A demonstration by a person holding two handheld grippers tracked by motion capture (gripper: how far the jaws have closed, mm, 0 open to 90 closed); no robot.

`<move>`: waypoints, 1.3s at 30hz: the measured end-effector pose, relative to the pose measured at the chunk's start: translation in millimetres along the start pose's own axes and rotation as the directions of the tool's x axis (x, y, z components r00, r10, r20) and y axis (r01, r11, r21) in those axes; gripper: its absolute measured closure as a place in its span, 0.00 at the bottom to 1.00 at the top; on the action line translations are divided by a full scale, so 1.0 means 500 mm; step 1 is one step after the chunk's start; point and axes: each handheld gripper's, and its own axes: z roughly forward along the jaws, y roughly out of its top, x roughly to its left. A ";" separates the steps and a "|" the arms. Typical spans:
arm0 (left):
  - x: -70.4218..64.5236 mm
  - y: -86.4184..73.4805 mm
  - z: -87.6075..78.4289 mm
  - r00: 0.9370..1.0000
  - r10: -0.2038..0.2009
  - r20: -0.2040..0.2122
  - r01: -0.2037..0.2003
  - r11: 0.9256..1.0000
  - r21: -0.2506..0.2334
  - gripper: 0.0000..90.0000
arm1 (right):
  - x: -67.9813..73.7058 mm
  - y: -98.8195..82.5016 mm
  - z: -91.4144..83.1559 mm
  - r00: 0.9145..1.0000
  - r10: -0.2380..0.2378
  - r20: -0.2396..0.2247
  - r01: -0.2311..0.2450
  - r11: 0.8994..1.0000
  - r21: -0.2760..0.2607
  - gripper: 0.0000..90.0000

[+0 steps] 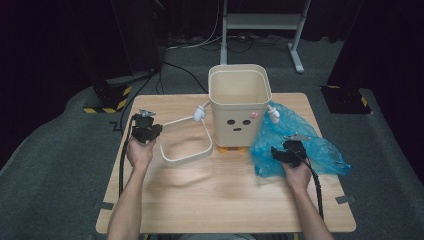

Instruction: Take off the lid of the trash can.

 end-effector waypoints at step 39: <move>-0.026 -0.063 0.075 0.999 -0.033 -0.018 0.033 0.999 0.001 0.92 | 0.000 0.000 0.000 1.000 0.007 -0.002 -0.007 1.000 0.002 0.35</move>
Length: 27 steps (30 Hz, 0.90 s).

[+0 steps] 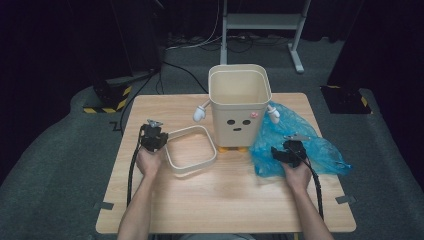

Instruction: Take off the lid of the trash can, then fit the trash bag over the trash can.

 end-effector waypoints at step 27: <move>0.011 -0.042 0.003 0.991 -0.131 0.004 0.132 0.991 -0.016 0.59 | -0.001 0.000 0.000 1.000 0.003 -0.001 -0.003 1.000 0.003 0.35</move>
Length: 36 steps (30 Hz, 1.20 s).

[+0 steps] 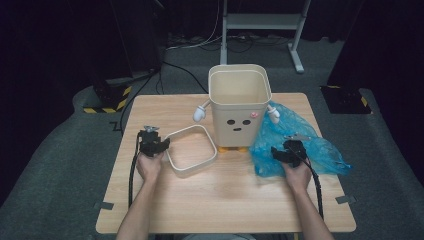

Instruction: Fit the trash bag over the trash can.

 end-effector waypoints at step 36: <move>-0.144 -0.005 0.010 0.979 0.168 0.114 -0.178 0.981 0.083 0.52 | 0.007 0.010 -0.005 1.000 -0.002 -0.009 0.003 0.999 0.034 0.33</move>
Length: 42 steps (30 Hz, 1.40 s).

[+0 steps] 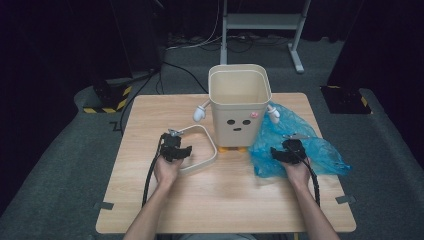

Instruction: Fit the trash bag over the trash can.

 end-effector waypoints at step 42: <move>-0.025 -0.006 0.019 0.992 0.112 -0.065 -0.110 0.993 0.035 0.44 | -0.028 0.107 0.108 0.994 0.083 0.074 -0.084 0.996 0.020 0.55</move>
